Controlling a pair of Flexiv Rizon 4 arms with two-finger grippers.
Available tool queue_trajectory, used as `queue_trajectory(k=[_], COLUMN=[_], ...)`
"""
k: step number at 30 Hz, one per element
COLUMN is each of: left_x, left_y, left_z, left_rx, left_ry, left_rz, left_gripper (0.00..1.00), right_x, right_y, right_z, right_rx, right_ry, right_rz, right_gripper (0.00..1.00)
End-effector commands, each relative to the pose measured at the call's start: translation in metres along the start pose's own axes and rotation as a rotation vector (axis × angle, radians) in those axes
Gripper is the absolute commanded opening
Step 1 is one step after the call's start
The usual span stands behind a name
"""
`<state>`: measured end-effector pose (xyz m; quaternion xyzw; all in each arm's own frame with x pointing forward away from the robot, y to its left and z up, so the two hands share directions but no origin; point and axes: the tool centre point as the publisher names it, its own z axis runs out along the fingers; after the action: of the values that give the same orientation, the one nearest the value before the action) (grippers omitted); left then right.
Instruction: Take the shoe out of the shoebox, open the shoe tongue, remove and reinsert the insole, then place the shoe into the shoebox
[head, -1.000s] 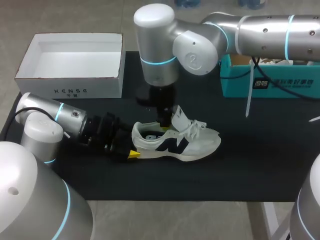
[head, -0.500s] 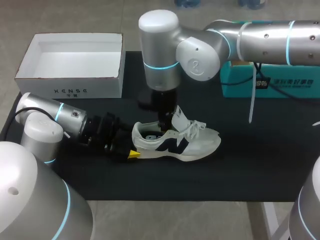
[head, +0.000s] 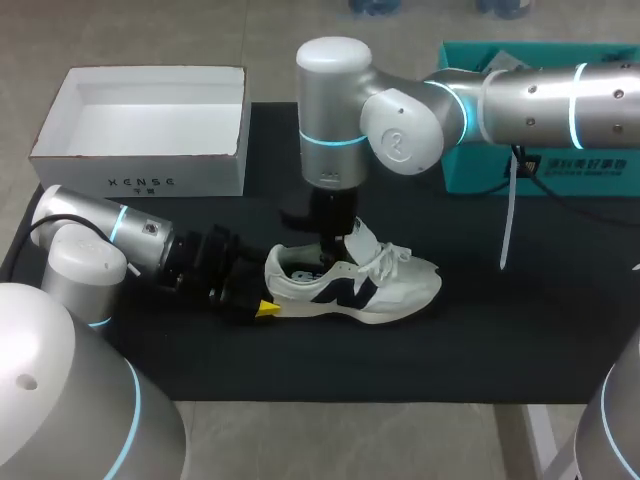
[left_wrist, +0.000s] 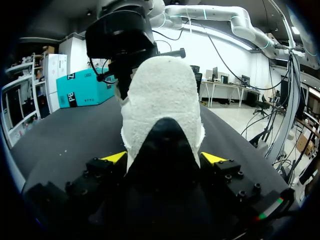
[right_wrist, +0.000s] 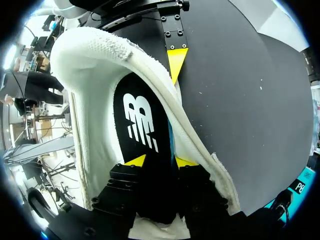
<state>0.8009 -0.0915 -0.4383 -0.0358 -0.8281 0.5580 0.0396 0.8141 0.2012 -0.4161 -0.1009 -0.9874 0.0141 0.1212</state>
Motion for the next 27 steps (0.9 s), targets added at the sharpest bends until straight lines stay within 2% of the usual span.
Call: queue_trajectory(k=[1,11,27], left_x=[0.0,0.0,0.0], left_y=[0.005,0.005,0.005], left_z=[0.001,0.001,0.001], left_rx=[-0.002,-0.002,-0.002], left_ry=[-0.001,-0.001,-0.001], left_rz=[0.0,0.0,0.0], left_gripper=[0.0,0.0,0.0], right_x=[-0.007,-0.006,0.007], right_y=[0.005,0.011,0.011], right_z=[0.024,0.021,-0.02], right_rx=[0.008,0.034,0.006], right_ry=[0.066,0.096,0.139], right_rz=[-0.013,-0.025,-0.059], right_gripper=[0.0,0.0,0.0])
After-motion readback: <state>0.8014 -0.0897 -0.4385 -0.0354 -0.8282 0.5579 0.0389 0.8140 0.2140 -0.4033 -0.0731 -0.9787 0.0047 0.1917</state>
